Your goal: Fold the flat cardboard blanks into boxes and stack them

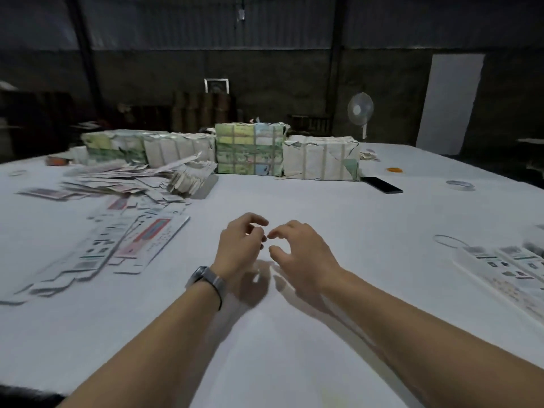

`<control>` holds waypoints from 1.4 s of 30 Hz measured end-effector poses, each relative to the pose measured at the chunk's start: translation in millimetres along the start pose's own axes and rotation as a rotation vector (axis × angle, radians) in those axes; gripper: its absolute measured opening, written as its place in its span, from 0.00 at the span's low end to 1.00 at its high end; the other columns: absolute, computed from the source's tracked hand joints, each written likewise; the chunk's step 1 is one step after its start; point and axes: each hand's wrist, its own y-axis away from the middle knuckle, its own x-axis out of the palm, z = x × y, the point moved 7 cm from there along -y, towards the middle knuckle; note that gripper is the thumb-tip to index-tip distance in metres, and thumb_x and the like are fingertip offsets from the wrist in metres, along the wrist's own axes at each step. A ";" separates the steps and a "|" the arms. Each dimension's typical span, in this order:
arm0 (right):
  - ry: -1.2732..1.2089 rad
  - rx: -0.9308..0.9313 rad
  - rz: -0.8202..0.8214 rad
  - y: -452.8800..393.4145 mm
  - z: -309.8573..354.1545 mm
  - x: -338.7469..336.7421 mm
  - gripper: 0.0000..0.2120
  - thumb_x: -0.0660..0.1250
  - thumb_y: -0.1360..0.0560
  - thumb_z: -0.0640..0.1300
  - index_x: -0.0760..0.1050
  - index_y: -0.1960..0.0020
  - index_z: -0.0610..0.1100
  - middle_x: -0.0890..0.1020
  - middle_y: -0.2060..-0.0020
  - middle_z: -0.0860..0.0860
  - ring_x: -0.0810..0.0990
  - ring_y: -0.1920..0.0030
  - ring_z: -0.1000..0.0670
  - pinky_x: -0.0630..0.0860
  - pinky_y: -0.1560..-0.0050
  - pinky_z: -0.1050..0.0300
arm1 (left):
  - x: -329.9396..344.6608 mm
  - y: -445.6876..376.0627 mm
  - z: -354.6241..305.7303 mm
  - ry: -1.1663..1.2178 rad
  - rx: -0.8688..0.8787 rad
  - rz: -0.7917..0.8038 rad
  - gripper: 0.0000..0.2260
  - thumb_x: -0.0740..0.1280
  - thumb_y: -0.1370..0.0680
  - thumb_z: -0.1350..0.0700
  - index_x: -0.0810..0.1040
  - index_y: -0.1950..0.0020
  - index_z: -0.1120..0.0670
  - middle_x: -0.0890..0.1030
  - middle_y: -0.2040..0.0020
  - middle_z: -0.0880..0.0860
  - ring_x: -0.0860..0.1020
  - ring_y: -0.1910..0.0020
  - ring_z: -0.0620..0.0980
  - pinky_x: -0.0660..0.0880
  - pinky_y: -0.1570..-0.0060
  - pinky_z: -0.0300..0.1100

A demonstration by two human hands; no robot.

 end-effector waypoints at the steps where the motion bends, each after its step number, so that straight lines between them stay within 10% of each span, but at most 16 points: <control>1: -0.005 -0.039 -0.004 1.0 5.8 8.8 0.14 0.62 0.21 0.50 0.77 0.37 0.52 0.77 0.41 0.55 0.71 0.38 0.51 0.71 0.39 0.54 | -15.7 -3.6 5.8 -0.128 0.017 -0.039 0.12 0.62 0.23 0.62 0.78 0.55 0.45 0.82 0.64 0.47 0.80 0.63 0.47 0.72 0.65 0.41; 5: 0.051 -0.179 -0.017 6.1 10.6 24.4 0.12 0.64 0.22 0.47 0.78 0.39 0.51 0.79 0.44 0.56 0.72 0.41 0.51 0.68 0.47 0.60 | -87.4 -14.5 25.3 -0.769 0.067 -0.195 0.10 0.64 0.23 0.56 0.77 0.44 0.45 0.82 0.53 0.46 0.76 0.44 0.55 0.70 0.54 0.46; 10: -0.014 -0.137 0.013 4.1 2.9 27.0 0.11 0.63 0.21 0.47 0.77 0.40 0.53 0.77 0.45 0.59 0.70 0.41 0.55 0.69 0.47 0.59 | -163.2 -22.4 72.9 -1.209 -0.345 -0.072 0.31 0.61 0.23 0.37 0.61 0.23 0.47 0.73 0.28 0.55 0.63 0.25 0.60 0.62 0.31 0.60; 15: -0.065 -0.114 0.042 3.4 1.3 26.8 0.12 0.62 0.21 0.48 0.76 0.39 0.53 0.77 0.44 0.59 0.70 0.42 0.55 0.71 0.44 0.58 | -154.4 -27.1 71.4 -1.305 -0.230 0.117 0.25 0.57 0.18 0.42 0.62 0.23 0.50 0.79 0.38 0.60 0.78 0.42 0.61 0.72 0.52 0.47; 21: -0.126 -0.087 0.011 3.1 -0.3 22.2 0.13 0.62 0.22 0.46 0.76 0.38 0.53 0.77 0.47 0.59 0.68 0.46 0.58 0.68 0.49 0.59 | -114.8 -34.5 22.9 -1.565 -0.002 0.240 0.13 0.57 0.17 0.53 0.71 0.36 0.56 0.79 0.42 0.61 0.78 0.44 0.62 0.69 0.55 0.47; 27: -0.533 0.147 -0.192 -1.6 -23.4 6.4 0.22 0.65 0.21 0.48 0.68 0.28 0.52 0.76 0.46 0.54 0.76 0.49 0.53 0.72 0.45 0.54 | -51.7 -31.1 -65.8 -0.904 0.187 -0.033 0.13 0.59 0.18 0.59 0.75 0.34 0.57 0.82 0.49 0.64 0.81 0.51 0.63 0.76 0.56 0.49; 33: -0.957 0.390 -0.417 -0.5 -53.2 -30.8 0.17 0.61 0.18 0.47 0.68 0.31 0.51 0.81 0.43 0.51 0.82 0.44 0.47 0.79 0.42 0.42 | 53.9 3.7 -60.2 0.086 -0.054 0.144 0.05 0.62 0.23 0.54 0.75 0.51 0.53 0.85 0.56 0.53 0.83 0.62 0.50 0.79 0.60 0.47; 42: -0.780 0.290 -0.174 32.0 -60.6 -38.1 0.09 0.59 0.19 0.52 0.76 0.43 0.57 0.85 0.53 0.56 0.85 0.54 0.53 0.84 0.52 0.49 | 113.4 43.1 -34.5 0.873 -0.388 0.315 0.30 0.45 0.17 0.35 0.82 0.39 0.48 0.86 0.44 0.56 0.86 0.49 0.55 0.84 0.56 0.48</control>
